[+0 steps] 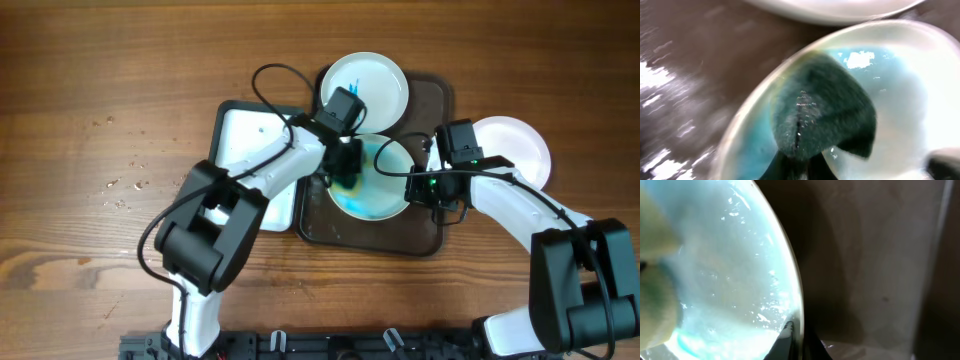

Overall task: Clean dirty plates on tray and stack at the side
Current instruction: 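Scrub the blue-stained plate with the sponge using the left gripper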

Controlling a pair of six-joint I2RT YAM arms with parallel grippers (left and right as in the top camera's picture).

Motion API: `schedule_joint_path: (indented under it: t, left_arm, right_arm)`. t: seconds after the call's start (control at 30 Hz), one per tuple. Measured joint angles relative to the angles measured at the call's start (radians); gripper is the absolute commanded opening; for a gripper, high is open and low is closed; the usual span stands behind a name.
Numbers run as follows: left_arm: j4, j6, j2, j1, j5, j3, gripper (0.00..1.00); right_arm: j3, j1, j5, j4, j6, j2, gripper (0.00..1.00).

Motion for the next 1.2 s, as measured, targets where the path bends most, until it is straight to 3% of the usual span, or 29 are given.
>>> schedule_joint_path:
  t: [0.3, 0.63, 0.83, 1.07, 1.2]
  left_arm:
    - [0.205, -0.122, 0.046, -0.146, 0.109, -0.004, 0.04]
    - [-0.050, -0.093, 0.051, -0.108, 0.228, 0.034, 0.04]
    - [-0.228, -0.055, 0.024, -0.027, 0.111, 0.043, 0.04]
    - [-0.269, -0.048, -0.008, 0.017, -0.072, 0.036, 0.04]
    - [-0.286, -0.048, -0.034, 0.039, -0.097, 0.016, 0.04]
  right_arm:
    - [0.001, -0.001, 0.007, 0.000, 0.004, -0.001, 0.04]
    - [0.001, 0.013, -0.005, -0.008, -0.004, -0.001, 0.04]
    - [0.001, 0.014, -0.005, -0.008, -0.004, -0.001, 0.04]
    - [0.001, 0.014, -0.005, -0.008, -0.004, -0.001, 0.04]
    - [0.001, 0.021, -0.024, 0.000, -0.005, 0.000, 0.04]
